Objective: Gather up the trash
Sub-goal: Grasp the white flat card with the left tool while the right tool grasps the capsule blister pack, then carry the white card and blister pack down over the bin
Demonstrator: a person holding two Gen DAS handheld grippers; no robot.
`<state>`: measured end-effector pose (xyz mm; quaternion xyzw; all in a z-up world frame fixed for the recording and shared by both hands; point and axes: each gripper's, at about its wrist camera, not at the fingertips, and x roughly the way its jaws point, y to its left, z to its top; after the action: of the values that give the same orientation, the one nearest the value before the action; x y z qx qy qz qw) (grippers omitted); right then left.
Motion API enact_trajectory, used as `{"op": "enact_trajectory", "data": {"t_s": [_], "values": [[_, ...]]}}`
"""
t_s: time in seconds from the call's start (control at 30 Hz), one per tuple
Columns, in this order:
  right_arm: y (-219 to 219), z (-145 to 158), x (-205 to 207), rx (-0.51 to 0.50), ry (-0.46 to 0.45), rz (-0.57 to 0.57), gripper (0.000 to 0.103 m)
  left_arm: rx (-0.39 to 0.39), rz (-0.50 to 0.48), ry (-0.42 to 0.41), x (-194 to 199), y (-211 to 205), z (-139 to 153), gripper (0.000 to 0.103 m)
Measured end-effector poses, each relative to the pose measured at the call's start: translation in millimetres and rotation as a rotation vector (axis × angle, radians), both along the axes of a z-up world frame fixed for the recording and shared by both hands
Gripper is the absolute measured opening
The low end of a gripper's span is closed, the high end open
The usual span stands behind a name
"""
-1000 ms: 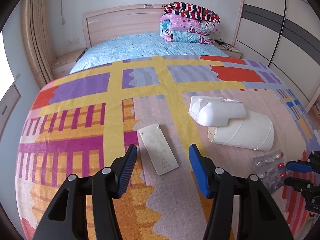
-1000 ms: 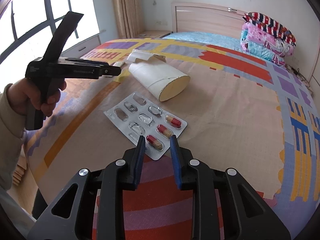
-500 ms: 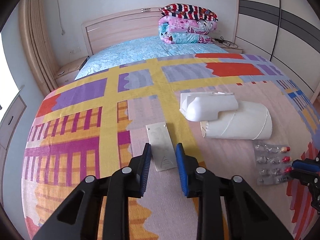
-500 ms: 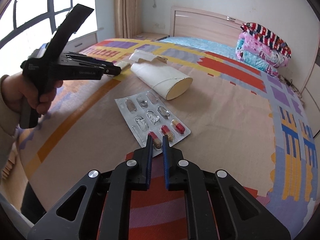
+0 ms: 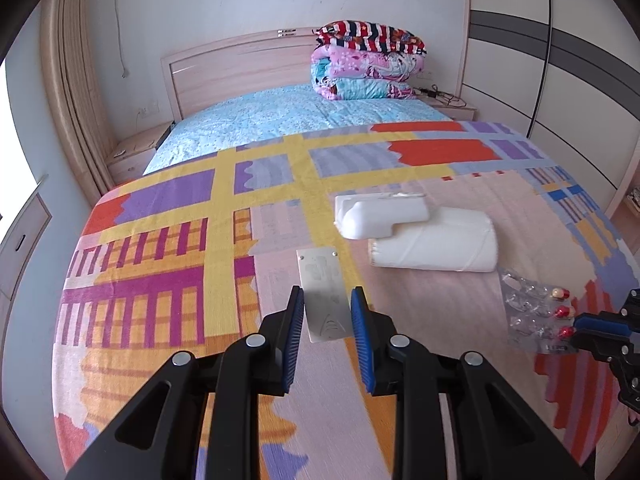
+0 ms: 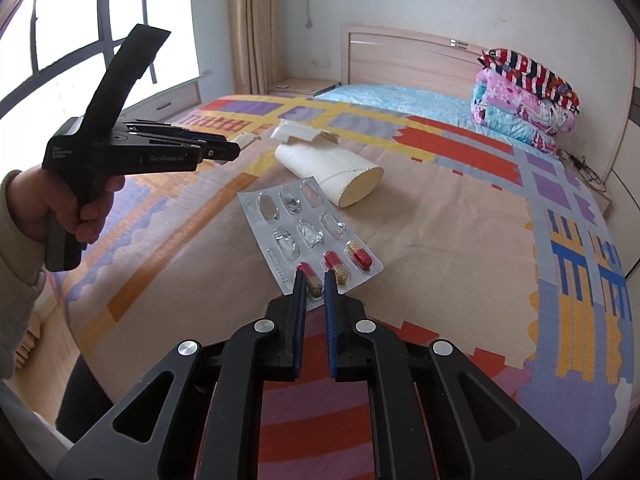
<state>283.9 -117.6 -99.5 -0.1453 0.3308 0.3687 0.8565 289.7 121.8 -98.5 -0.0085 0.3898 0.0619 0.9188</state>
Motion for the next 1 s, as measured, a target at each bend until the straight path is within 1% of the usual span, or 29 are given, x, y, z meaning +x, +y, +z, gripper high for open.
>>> {"op": "enact_trajectory", "data": {"t_s": [0.47, 0.6, 0.87, 1.0], "values": [[-24, 23, -37, 0.031, -0.038, -0.01, 0.009, 0.008, -0.041, -0.052, -55, -33, 33, 0.024], [-32, 27, -48, 0.037, -0.044, -0.015, 0.009, -0.009, -0.058, -0.06, -72, -41, 39, 0.024], [-49, 29, -74, 0.042, -0.043, -0.015, 0.009, 0.019, -0.103, -0.079, -105, -73, 48, 0.024], [-57, 29, -91, 0.051, -0.039, -0.011, 0.009, -0.02, -0.119, -0.086, -122, -83, 49, 0.024]]}}
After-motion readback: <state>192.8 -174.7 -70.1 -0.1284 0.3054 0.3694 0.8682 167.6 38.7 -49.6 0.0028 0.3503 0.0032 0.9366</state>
